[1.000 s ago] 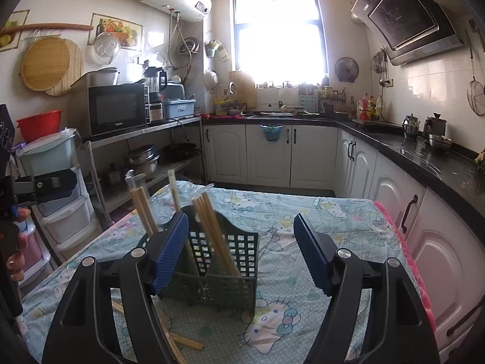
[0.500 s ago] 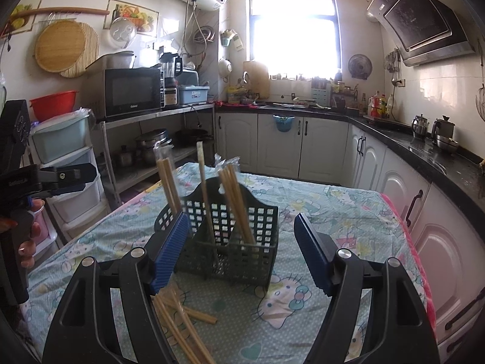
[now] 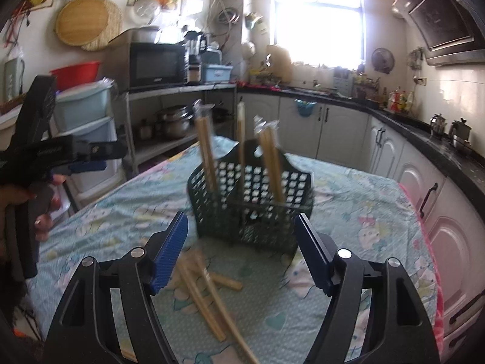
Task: Organize utensils
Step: 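Withdraw both open tools from the basket toward the remaining chopsticks, then close the left tool on a wrapped chopstick while the right tool grasps another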
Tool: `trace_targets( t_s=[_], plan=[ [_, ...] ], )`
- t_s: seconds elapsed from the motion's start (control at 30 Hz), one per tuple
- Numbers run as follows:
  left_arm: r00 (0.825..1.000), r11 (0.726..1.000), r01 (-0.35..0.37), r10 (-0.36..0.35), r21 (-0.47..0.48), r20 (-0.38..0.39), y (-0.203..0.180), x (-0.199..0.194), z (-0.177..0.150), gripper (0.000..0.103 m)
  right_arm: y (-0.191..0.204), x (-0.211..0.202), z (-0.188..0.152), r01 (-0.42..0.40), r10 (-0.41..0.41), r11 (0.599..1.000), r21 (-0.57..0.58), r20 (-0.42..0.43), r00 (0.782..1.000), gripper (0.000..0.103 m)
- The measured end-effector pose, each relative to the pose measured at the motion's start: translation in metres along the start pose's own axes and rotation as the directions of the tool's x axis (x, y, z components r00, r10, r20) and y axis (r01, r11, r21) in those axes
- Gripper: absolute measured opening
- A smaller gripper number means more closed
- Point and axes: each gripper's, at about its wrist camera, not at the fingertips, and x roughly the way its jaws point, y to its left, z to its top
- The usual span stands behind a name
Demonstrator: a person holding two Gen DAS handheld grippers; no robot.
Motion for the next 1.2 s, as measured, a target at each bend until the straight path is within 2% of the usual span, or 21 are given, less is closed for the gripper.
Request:
trace_targets(
  t_s=[0.27, 0.53, 0.6, 0.77, 0.93, 1.03, 1.2],
  plan=[
    [0.996, 0.998, -0.026, 0.022, -0.052, -0.087, 0.016, 0.018, -0.025, 0.093, 0.024, 0.008, -0.033, -0.058, 0.054, 0.998, -0.033, -0.097, 0.994, 0.07],
    [0.983, 0.994, -0.056, 0.038, -0.098, -0.178, 0.033, 0.036, -0.053, 0.092, 0.043, 0.014, -0.055, -0.129, 0.119, 0.99, -0.054, -0.168, 0.979, 0.07],
    [0.979, 0.991, -0.059, 0.035, -0.117, -0.199, 0.038, 0.04, -0.058, 0.087, 0.048, 0.014, -0.06, -0.152, 0.137, 0.986, -0.072, -0.184, 0.973, 0.07],
    [0.964, 0.983, -0.056, 0.009, -0.173, -0.265, 0.048, 0.052, -0.07, 0.064, 0.056, 0.013, -0.071, -0.199, 0.17, 0.975, -0.103, -0.236, 0.957, 0.07],
    [0.953, 0.978, -0.054, -0.01, -0.201, -0.303, 0.051, 0.063, -0.079, 0.056, 0.055, 0.017, -0.076, -0.199, 0.17, 0.976, -0.091, -0.257, 0.951, 0.07],
    [0.949, 0.971, -0.062, -0.014, -0.232, -0.316, 0.057, 0.07, -0.082, 0.055, 0.047, 0.026, -0.075, -0.173, 0.148, 0.982, -0.076, -0.263, 0.953, 0.069],
    [0.945, 0.957, -0.072, -0.025, -0.283, -0.325, 0.067, 0.08, -0.082, 0.047, 0.034, 0.05, -0.067, -0.135, 0.112, 0.989, -0.062, -0.289, 0.951, 0.06]
  ],
)
